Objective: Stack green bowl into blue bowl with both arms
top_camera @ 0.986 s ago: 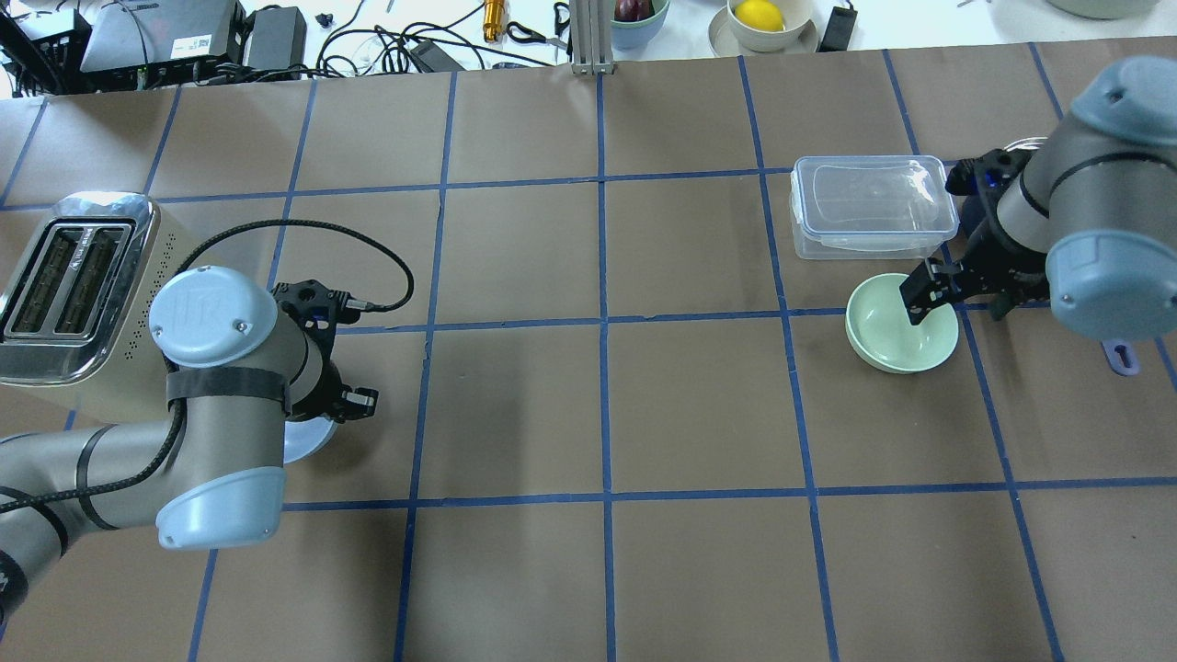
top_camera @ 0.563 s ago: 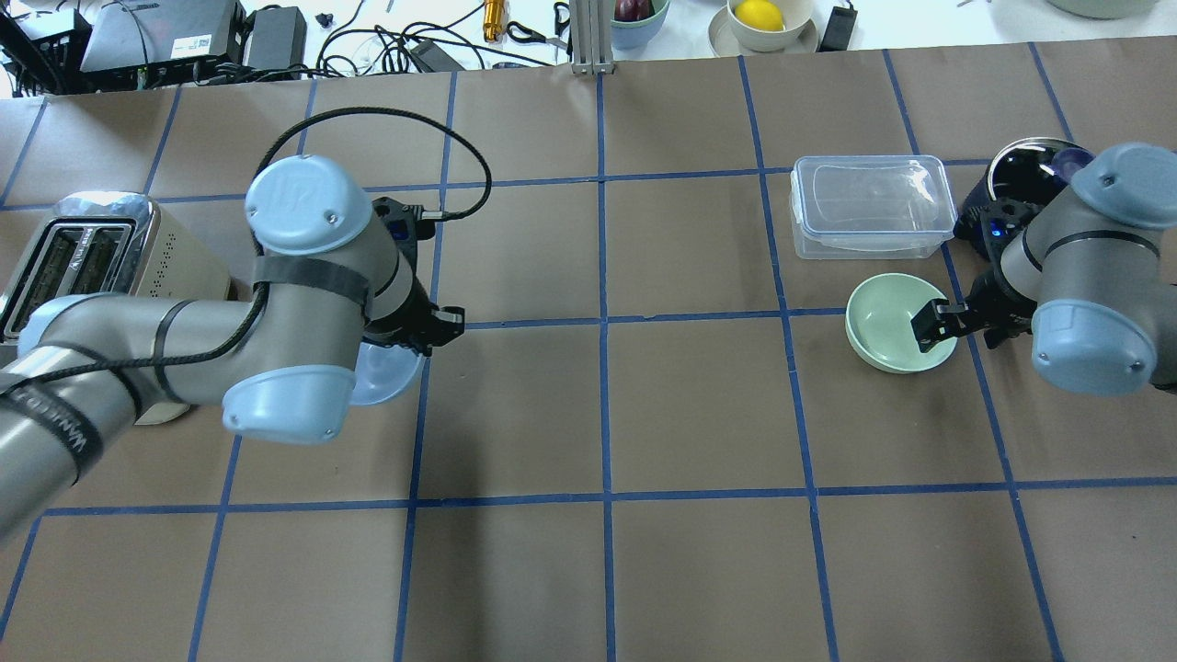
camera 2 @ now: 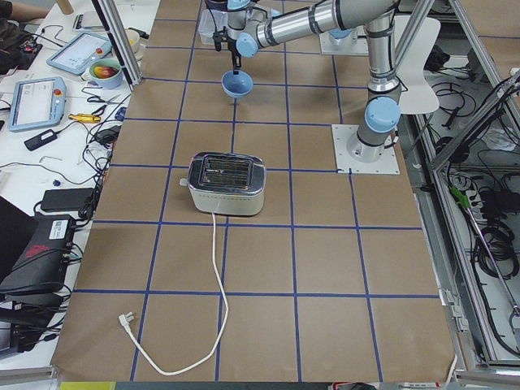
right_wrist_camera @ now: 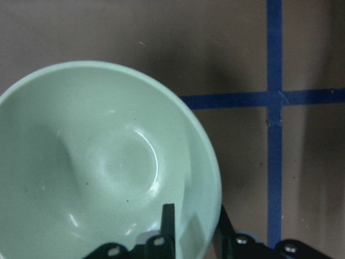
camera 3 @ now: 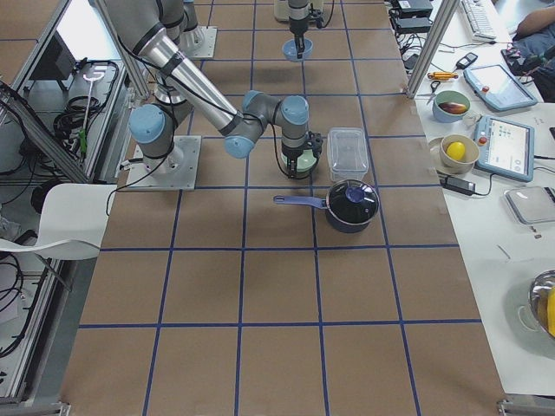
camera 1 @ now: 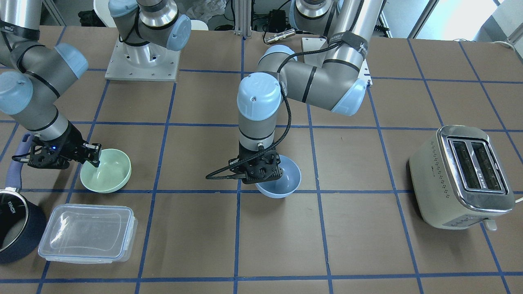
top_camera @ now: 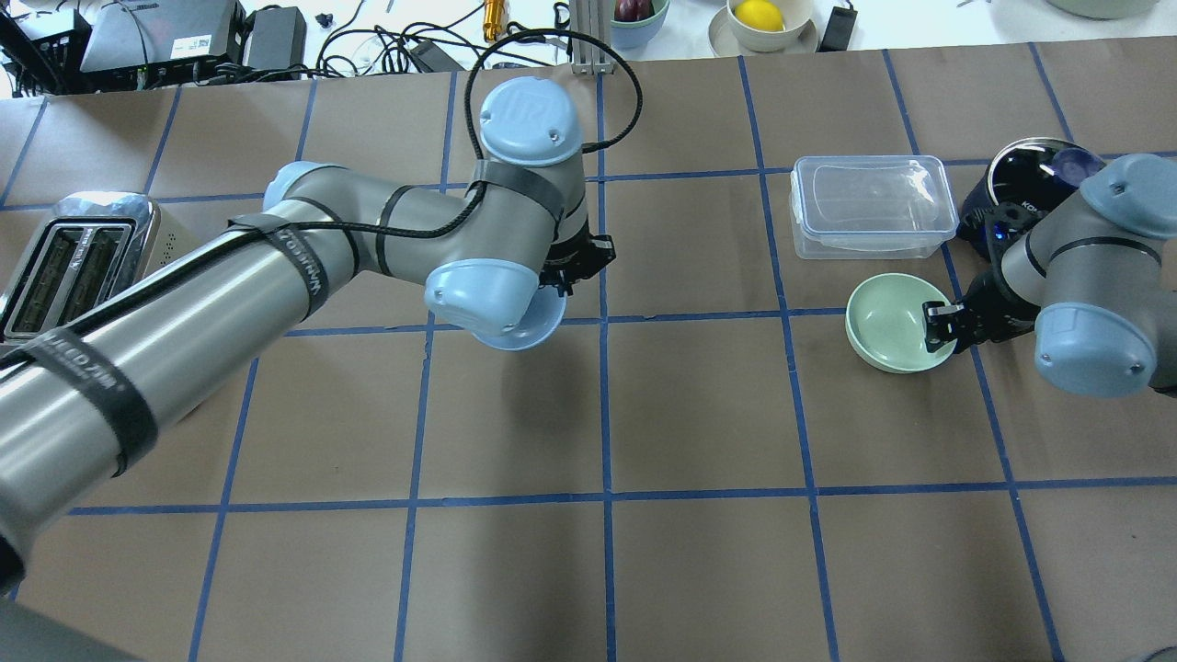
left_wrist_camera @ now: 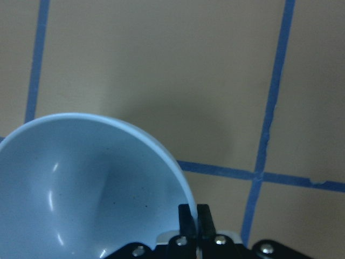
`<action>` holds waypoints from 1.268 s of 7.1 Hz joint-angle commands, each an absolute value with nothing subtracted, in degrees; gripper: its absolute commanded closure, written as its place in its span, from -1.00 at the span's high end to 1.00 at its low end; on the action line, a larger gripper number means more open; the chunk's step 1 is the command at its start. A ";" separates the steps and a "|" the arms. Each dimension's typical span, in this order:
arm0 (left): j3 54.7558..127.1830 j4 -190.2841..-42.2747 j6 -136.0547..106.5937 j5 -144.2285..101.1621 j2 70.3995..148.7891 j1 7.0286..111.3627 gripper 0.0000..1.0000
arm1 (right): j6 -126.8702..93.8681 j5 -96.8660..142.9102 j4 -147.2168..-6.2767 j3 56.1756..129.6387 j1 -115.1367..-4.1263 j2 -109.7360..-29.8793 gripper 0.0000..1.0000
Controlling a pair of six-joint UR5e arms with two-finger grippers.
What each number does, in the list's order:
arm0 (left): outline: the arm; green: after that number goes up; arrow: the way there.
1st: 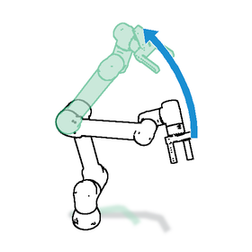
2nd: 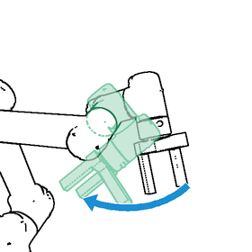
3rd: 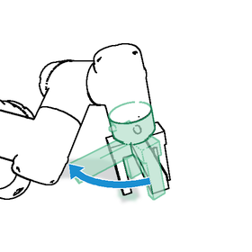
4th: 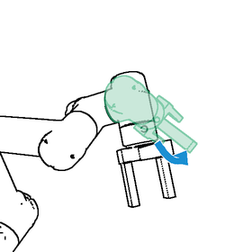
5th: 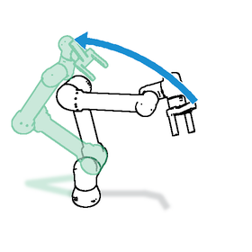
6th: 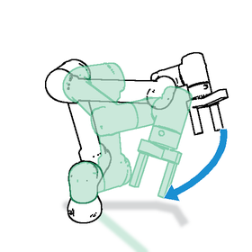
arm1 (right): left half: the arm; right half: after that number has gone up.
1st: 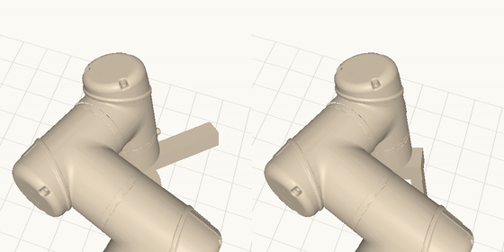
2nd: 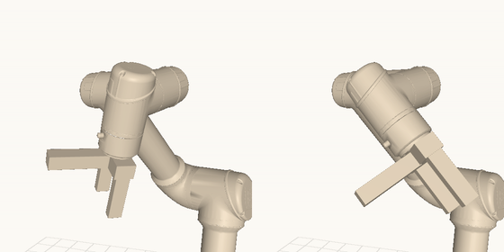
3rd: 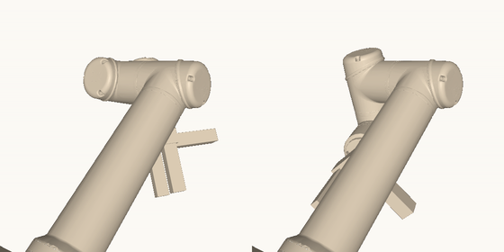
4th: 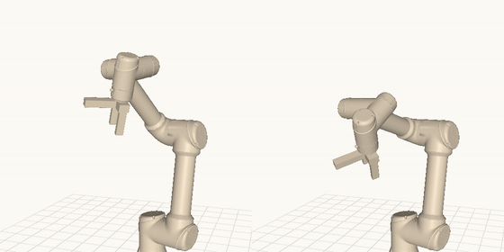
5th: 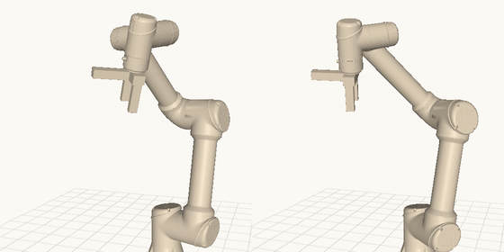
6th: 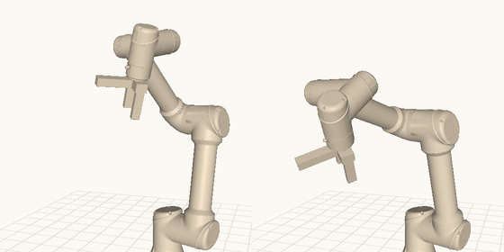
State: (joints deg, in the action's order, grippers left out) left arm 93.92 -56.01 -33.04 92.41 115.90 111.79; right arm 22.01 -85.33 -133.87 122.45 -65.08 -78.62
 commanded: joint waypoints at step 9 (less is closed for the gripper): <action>82.89 -78.66 6.60 84.46 99.88 92.60 1.00 | -30.14 -76.90 -119.61 103.03 -92.14 -78.84 -1.00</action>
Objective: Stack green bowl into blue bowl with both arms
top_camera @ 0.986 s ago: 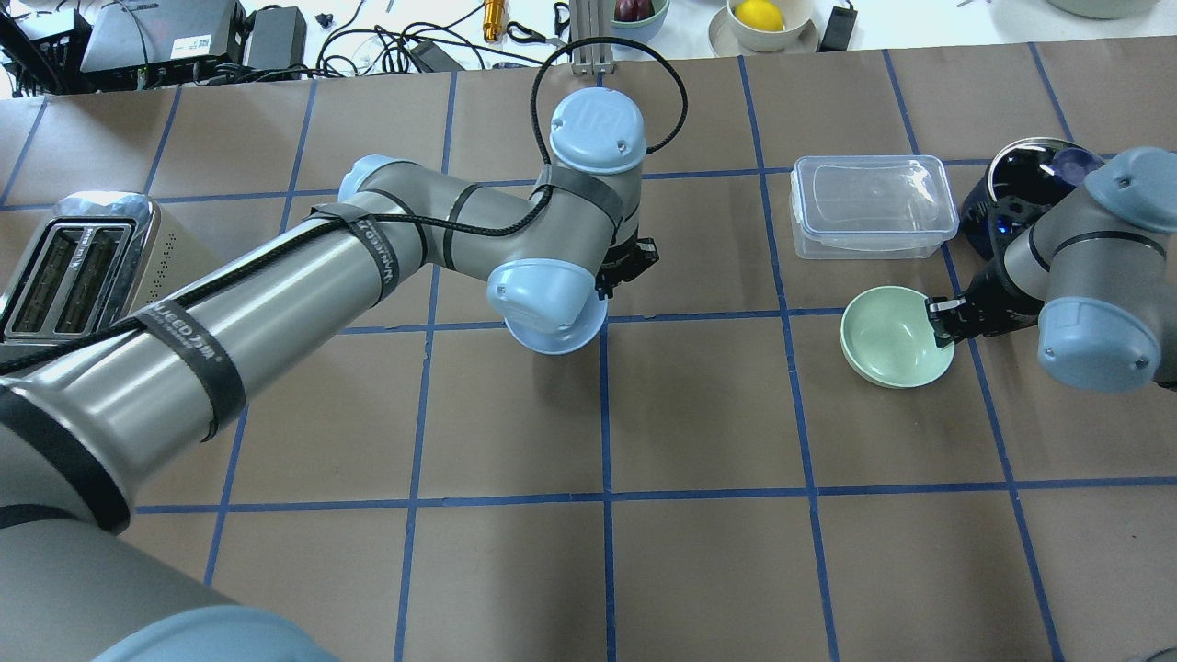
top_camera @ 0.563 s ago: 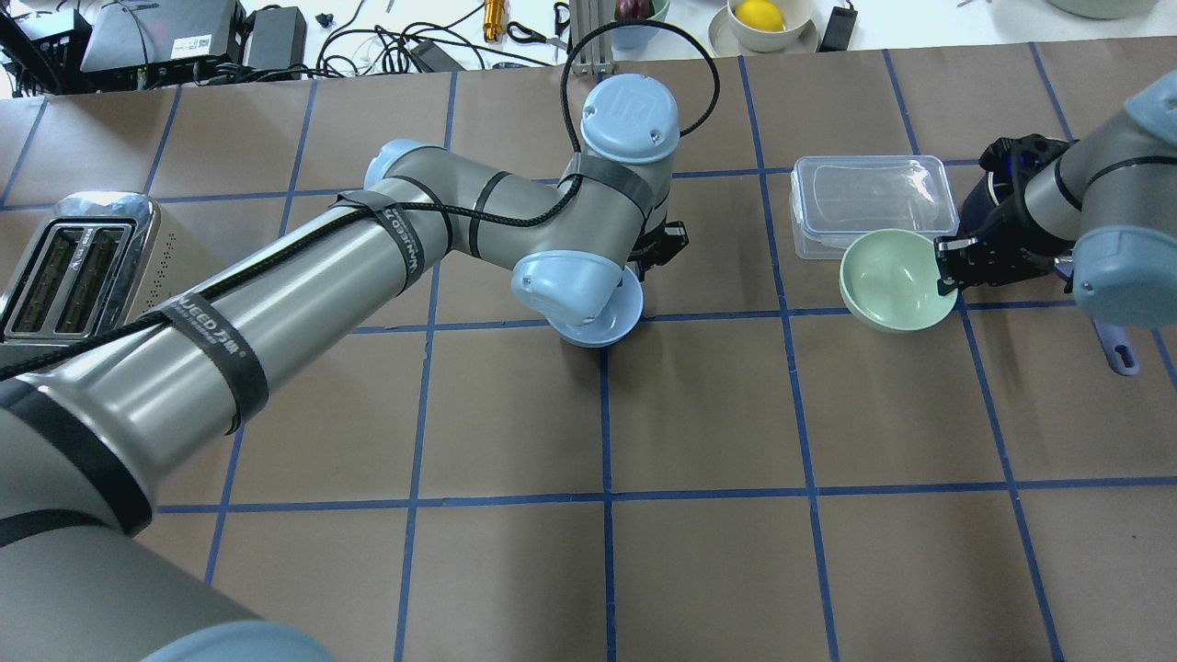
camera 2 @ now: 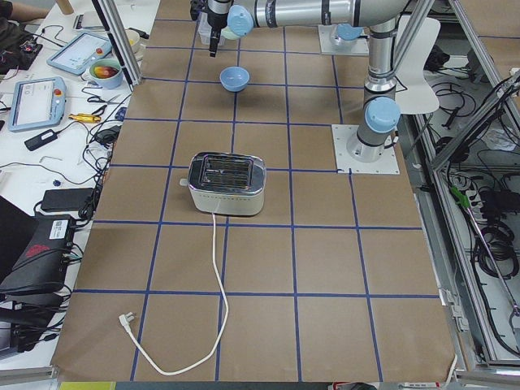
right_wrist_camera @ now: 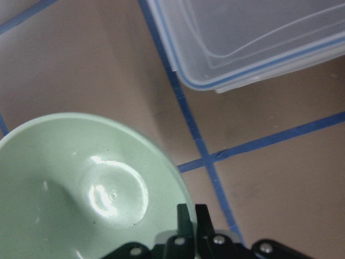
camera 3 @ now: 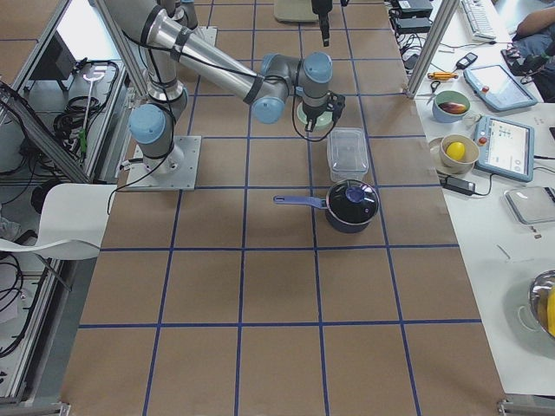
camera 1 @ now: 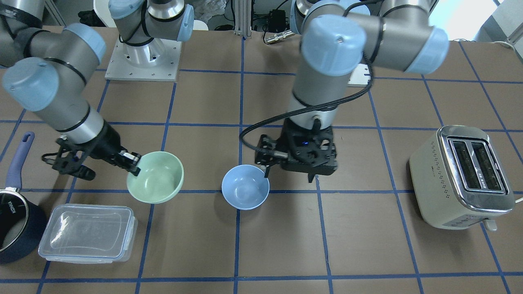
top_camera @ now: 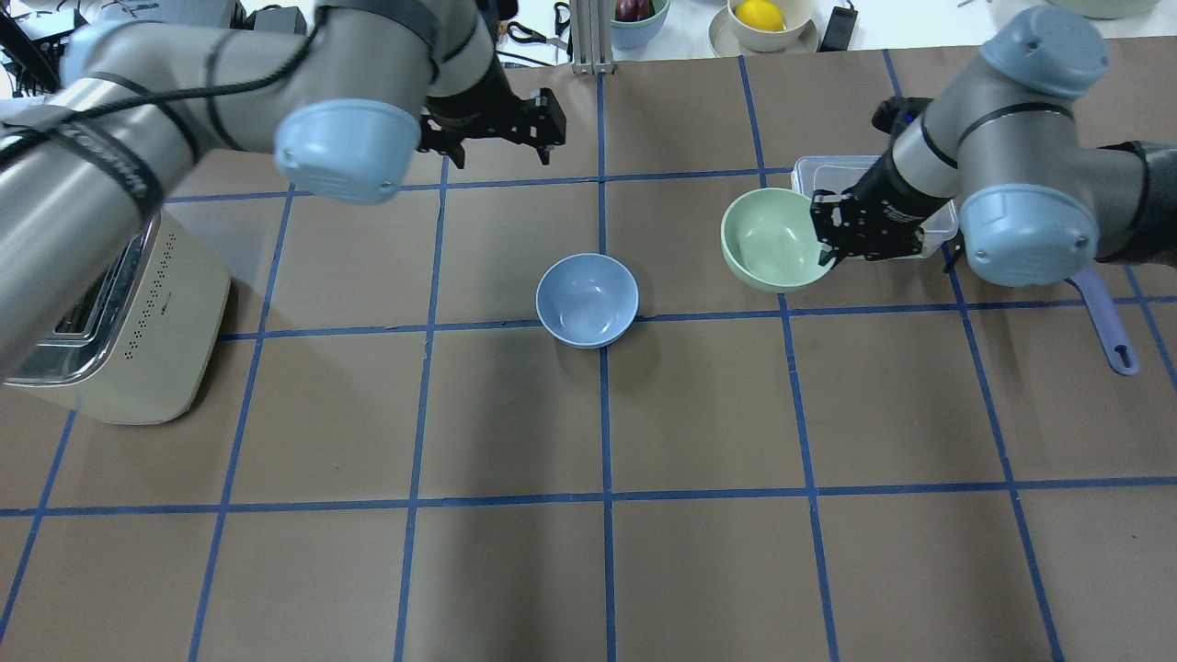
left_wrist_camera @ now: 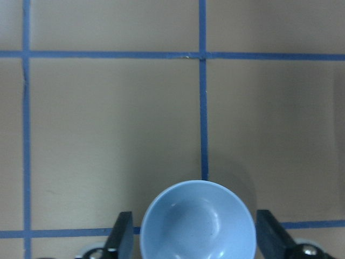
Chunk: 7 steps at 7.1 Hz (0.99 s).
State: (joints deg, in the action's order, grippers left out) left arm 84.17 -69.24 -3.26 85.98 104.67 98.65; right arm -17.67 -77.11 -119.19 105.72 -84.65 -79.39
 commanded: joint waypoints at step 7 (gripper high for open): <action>86.84 -85.96 9.05 85.78 92.29 87.19 1.00 | -45.70 -81.56 -126.65 100.63 -107.23 -68.21 -0.80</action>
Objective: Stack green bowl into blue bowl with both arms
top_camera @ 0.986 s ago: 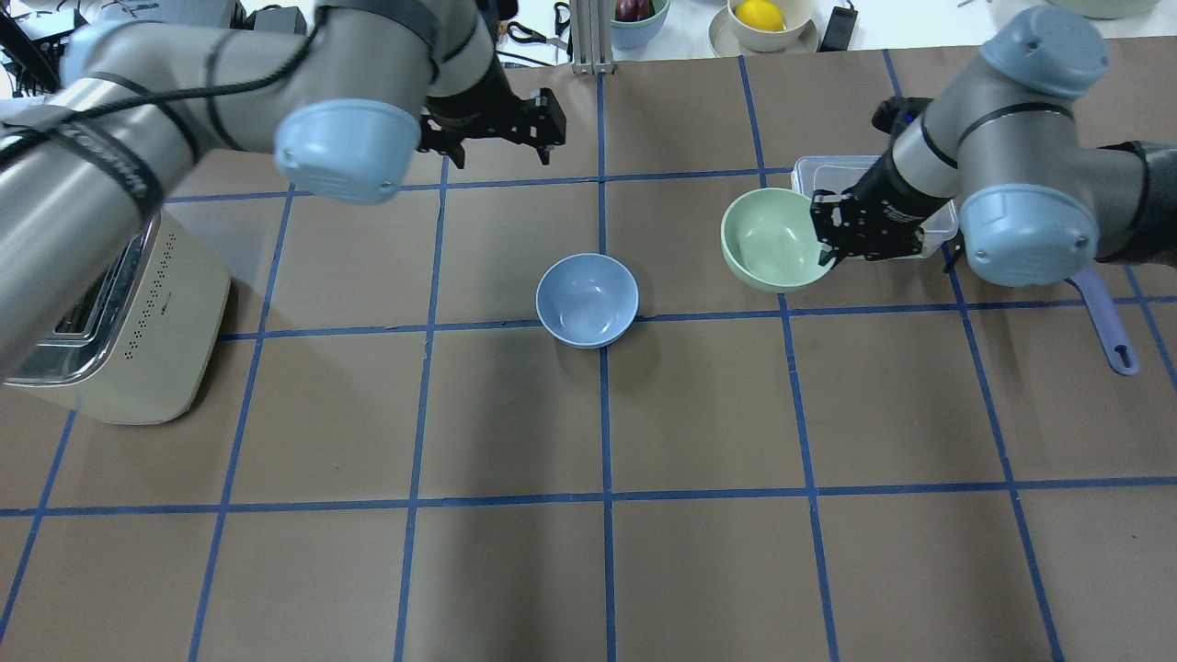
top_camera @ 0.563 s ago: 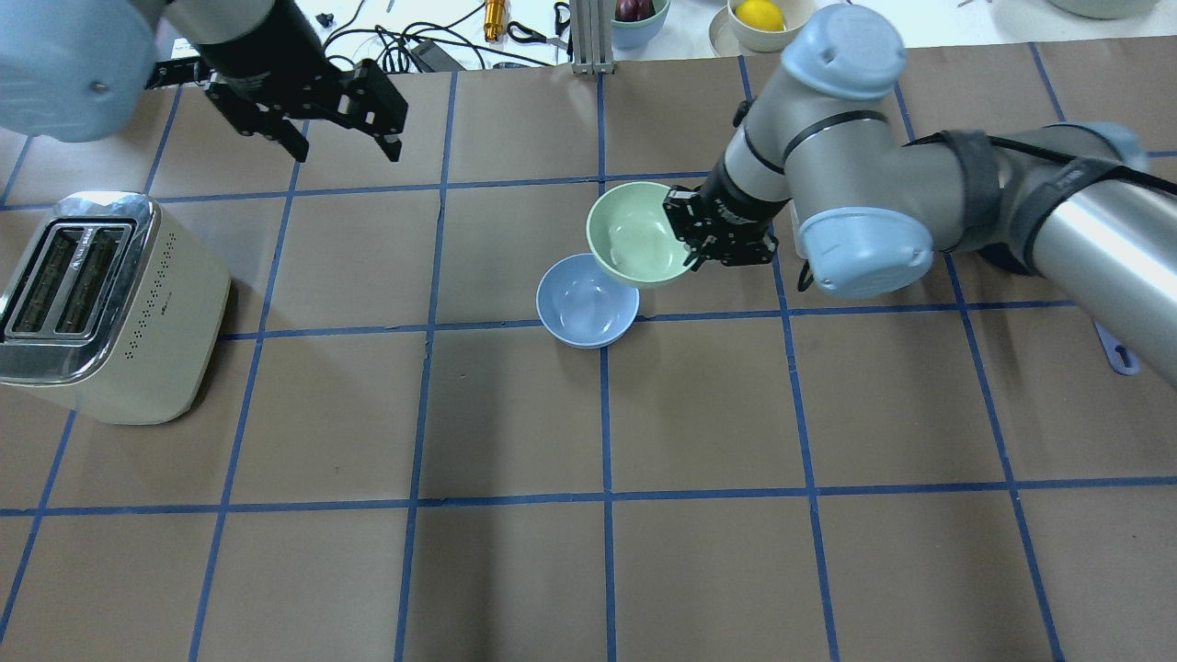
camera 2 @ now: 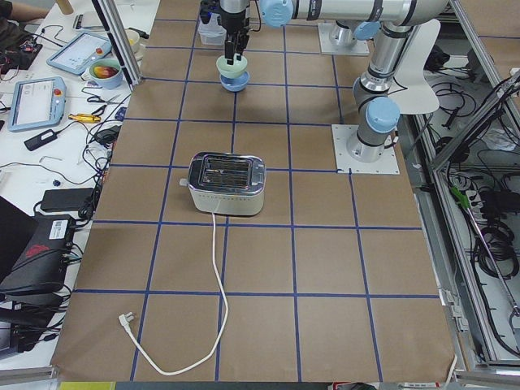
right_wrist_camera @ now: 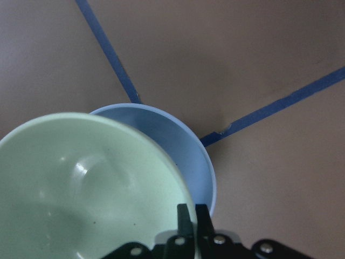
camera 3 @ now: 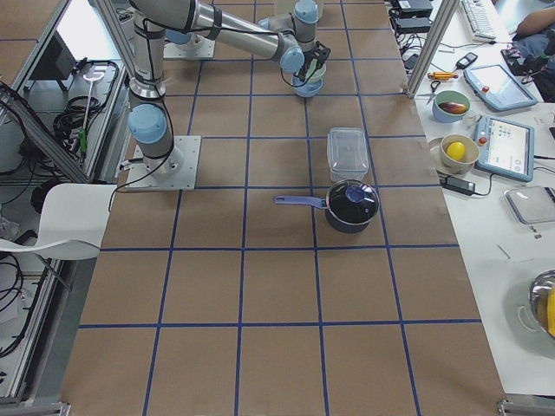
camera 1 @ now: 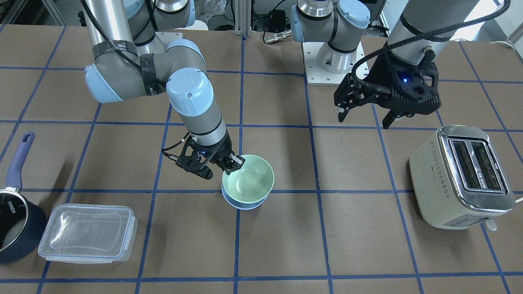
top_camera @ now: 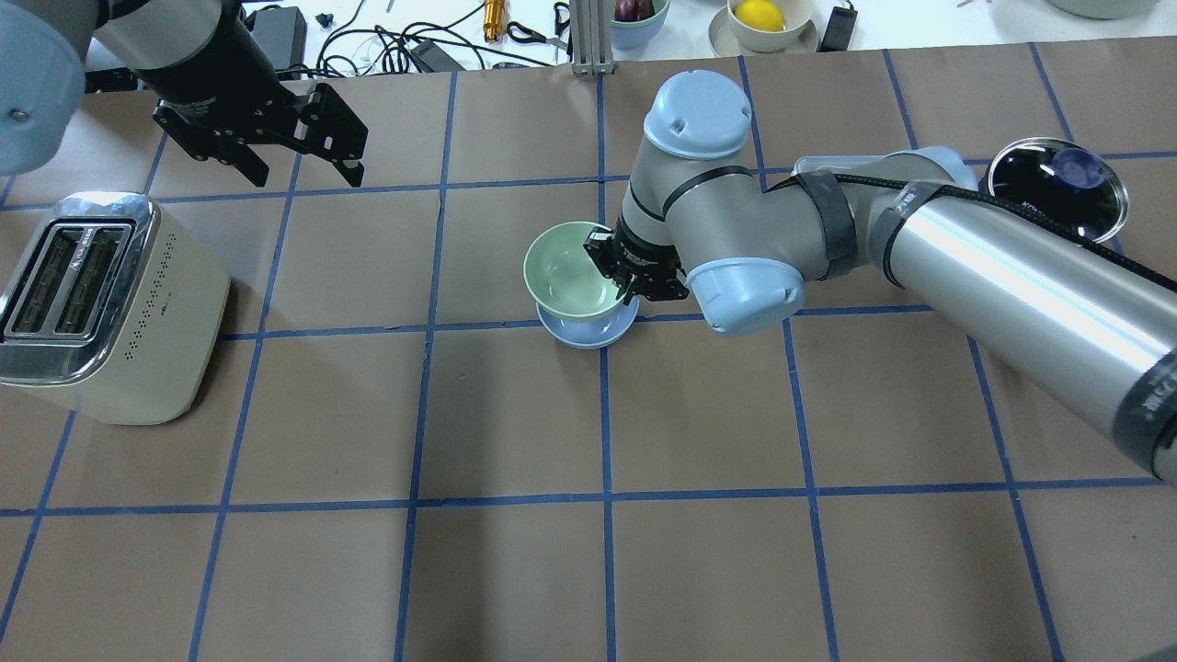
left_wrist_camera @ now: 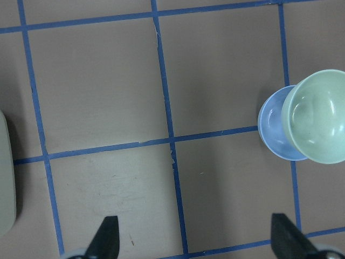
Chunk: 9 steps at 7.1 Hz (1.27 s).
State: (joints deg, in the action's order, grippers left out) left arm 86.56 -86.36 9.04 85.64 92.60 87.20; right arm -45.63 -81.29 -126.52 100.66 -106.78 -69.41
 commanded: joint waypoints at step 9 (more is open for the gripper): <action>88.32 -85.78 8.00 85.43 91.85 87.19 1.00 | -31.16 -83.58 -87.80 73.53 -103.36 -73.39 0.97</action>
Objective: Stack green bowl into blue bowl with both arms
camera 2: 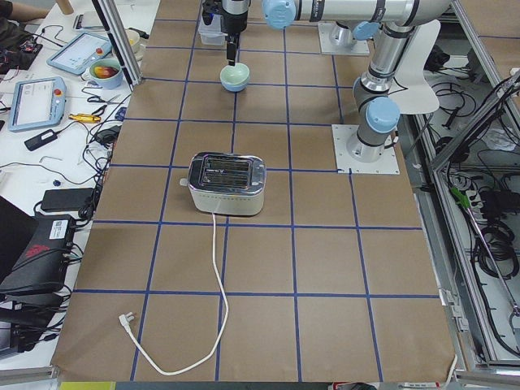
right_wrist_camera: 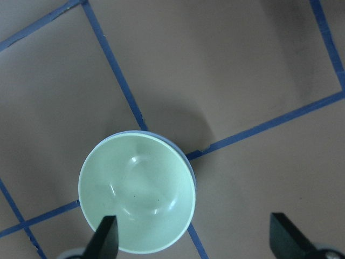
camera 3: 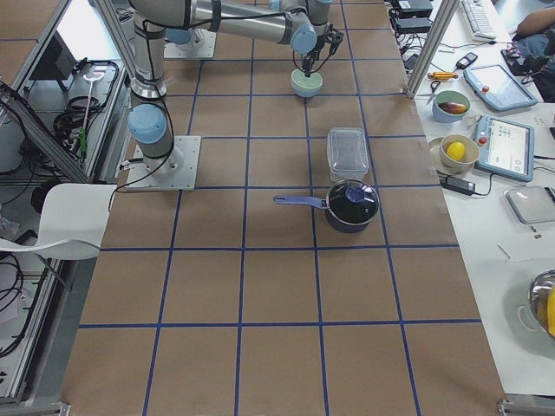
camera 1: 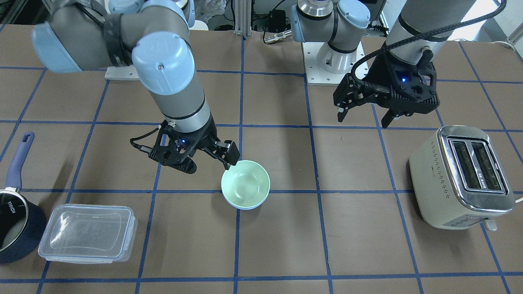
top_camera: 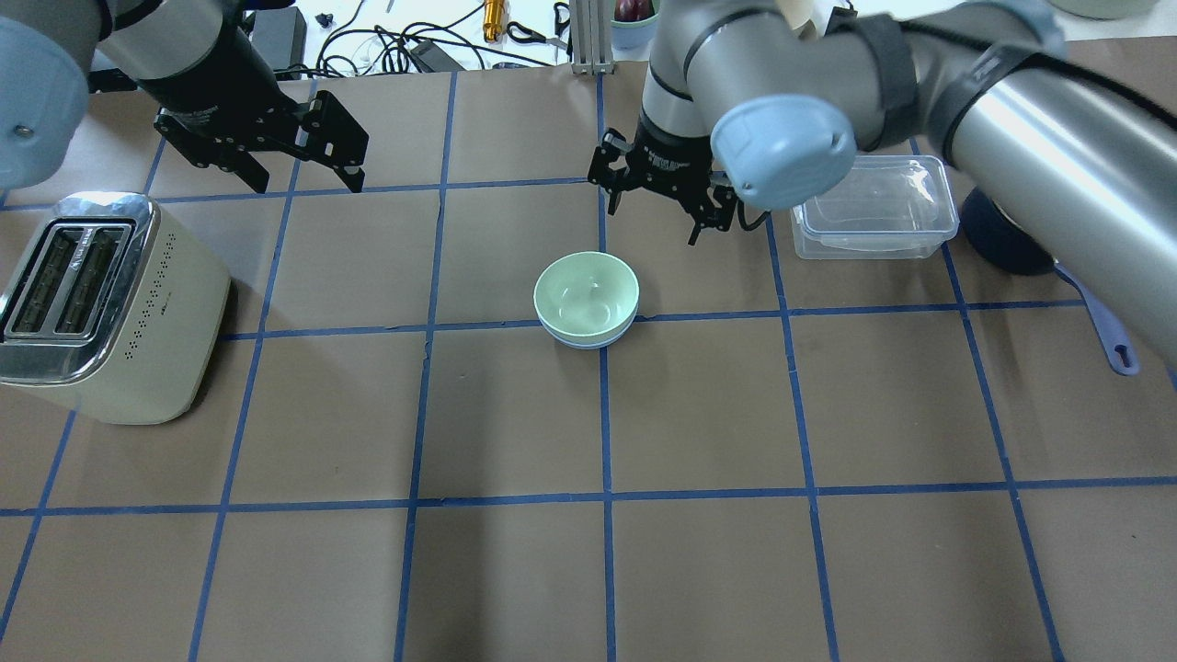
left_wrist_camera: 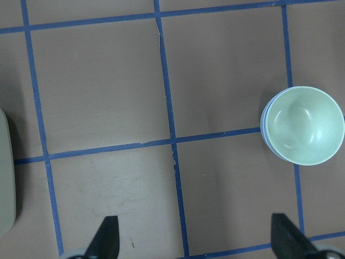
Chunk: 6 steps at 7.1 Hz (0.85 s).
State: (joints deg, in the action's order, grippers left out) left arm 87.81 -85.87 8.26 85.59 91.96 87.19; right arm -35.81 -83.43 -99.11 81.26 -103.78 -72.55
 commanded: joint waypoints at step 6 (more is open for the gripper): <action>88.68 -85.78 7.91 85.43 91.49 87.19 1.00 | -0.41 -87.98 -75.02 84.14 -90.11 -90.14 0.86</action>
State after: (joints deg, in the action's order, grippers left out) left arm 88.62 -85.78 7.93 85.43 91.50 87.19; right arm -6.08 -88.01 -72.22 78.22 -93.18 -85.61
